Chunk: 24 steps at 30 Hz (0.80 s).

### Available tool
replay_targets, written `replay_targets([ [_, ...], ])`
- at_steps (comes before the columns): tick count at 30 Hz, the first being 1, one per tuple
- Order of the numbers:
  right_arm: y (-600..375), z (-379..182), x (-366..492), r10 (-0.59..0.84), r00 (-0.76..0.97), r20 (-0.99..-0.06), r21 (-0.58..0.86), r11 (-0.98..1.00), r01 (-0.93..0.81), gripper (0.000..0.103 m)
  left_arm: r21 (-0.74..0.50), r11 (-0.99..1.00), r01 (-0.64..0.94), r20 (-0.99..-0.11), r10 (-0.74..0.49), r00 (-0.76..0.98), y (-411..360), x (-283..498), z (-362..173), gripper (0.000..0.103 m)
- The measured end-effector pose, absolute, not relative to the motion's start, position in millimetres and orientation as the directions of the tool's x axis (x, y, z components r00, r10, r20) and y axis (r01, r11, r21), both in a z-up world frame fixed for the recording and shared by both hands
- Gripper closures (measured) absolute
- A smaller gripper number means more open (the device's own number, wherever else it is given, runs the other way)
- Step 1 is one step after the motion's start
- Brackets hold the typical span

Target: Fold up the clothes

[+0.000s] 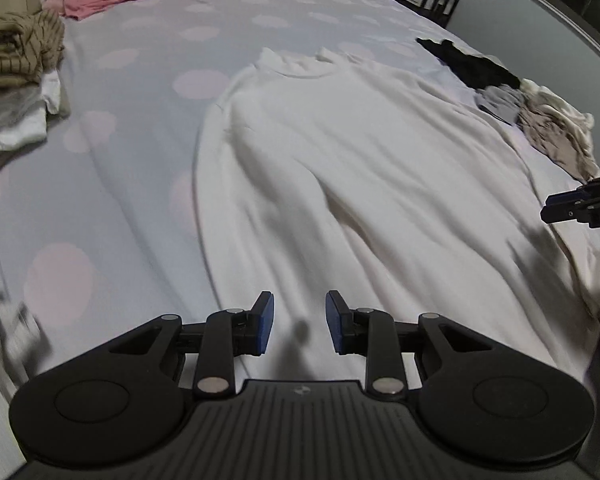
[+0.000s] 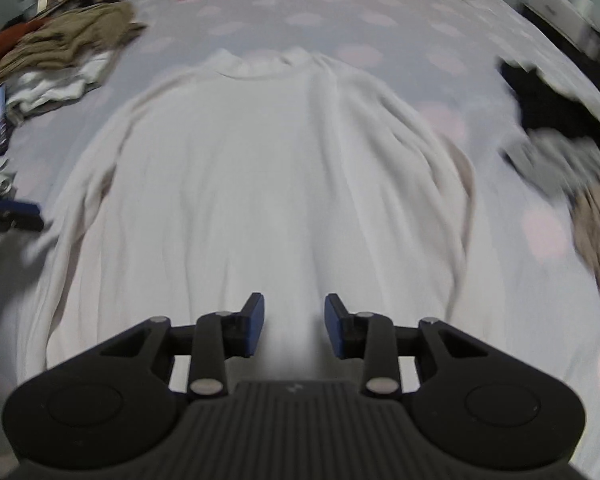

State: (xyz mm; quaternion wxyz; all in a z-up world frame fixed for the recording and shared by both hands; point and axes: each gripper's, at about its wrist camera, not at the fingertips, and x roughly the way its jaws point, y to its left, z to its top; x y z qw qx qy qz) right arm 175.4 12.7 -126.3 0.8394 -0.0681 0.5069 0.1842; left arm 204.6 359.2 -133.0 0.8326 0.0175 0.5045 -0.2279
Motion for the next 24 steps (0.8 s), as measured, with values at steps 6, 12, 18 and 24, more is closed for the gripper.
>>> replay_targets([
  [6,-16.1,-123.7,162.8,0.169,0.448,-0.878,0.029,0.953,-0.301,0.061,-0.257,0.879,0.401,-0.852,-0.402,0.336,342.9,173.6,-149.8,0.077],
  [12,-59.7,-133.9,163.3,0.044,0.424,-0.904,-0.075,0.963,-0.26,0.049,-0.282,0.85,0.444,-0.838,-0.444,0.318,323.5,147.5,-151.3,0.077],
  [18,-64.4,-128.2,158.2,0.003,0.358,-0.934,-0.122,0.937,-0.326,0.046,-0.247,0.843,0.477,-0.833,-0.437,0.34,303.3,128.8,-148.6,0.072],
  [24,-35.1,-118.9,90.7,0.068,0.347,-0.936,-0.115,0.87,-0.479,0.047,-0.267,0.829,0.491,-0.802,-0.474,0.363,289.6,123.5,-149.9,0.071],
])
